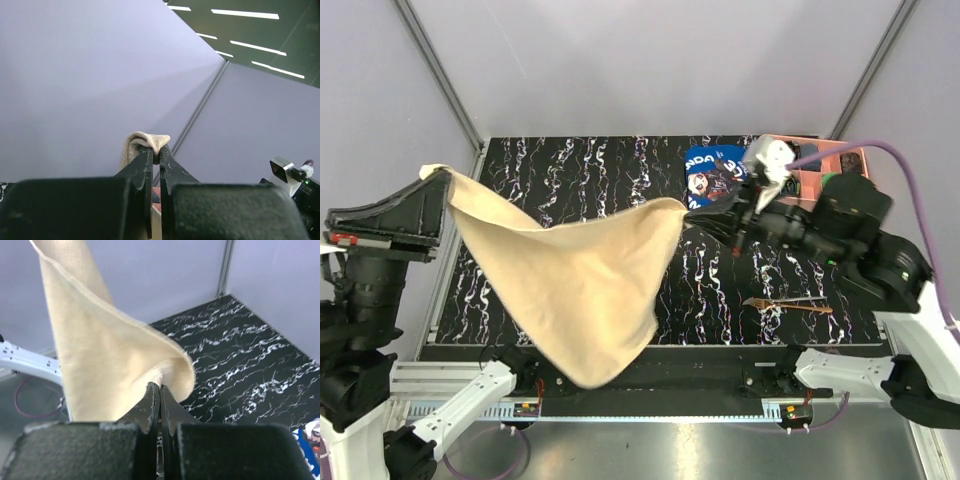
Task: Fold the napkin into a case and place the utensils inside
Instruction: Flatten out the crumpled napkin at the center of the board, then pick up the flattened napkin from the center of the board.
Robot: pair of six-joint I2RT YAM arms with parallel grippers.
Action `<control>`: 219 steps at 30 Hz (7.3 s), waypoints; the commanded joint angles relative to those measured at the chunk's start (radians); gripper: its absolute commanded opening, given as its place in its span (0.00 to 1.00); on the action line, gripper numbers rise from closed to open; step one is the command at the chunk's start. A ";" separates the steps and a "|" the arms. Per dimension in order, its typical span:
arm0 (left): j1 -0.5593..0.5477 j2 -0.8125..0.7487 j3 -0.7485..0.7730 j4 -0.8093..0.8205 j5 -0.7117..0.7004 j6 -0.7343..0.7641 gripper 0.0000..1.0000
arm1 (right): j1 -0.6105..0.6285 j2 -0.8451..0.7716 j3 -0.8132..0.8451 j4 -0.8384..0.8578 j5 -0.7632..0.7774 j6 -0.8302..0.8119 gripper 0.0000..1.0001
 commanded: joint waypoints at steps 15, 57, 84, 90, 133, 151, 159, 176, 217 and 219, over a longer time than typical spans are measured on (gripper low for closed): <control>0.242 0.787 -0.083 -0.230 -0.446 -0.140 0.00 | -0.384 0.651 -0.092 0.405 0.037 -0.068 0.00; 0.407 1.082 -0.485 0.086 0.135 -0.235 0.51 | -0.426 1.320 0.336 0.244 0.029 0.099 0.50; 0.490 1.277 -0.266 -0.101 0.082 -0.300 0.54 | -0.439 1.099 0.198 0.134 0.164 0.165 0.77; 0.537 1.383 -0.198 -0.130 0.128 -0.332 0.53 | -0.433 1.229 0.262 0.175 0.044 0.219 0.66; 0.582 0.552 -0.551 -0.509 -0.092 -0.172 0.77 | -0.344 0.520 -0.325 0.053 0.136 0.725 0.93; 0.588 0.438 -0.665 -0.561 -0.021 -0.277 0.77 | -0.248 0.309 -1.000 0.267 0.121 0.964 0.66; 0.591 0.433 -0.660 -0.563 -0.053 -0.268 0.77 | -0.166 0.370 -1.011 0.306 0.141 1.026 0.53; 0.617 0.484 -0.697 -0.575 -0.081 -0.300 0.81 | -0.120 0.339 -1.029 0.332 0.239 1.070 0.00; 0.907 0.550 -0.872 -0.506 -0.017 -0.389 0.46 | -0.202 0.271 -0.993 0.453 0.196 0.891 0.00; 0.908 0.585 -0.860 -0.508 -0.015 -0.386 0.46 | -0.206 0.274 -0.993 0.453 0.196 0.889 0.00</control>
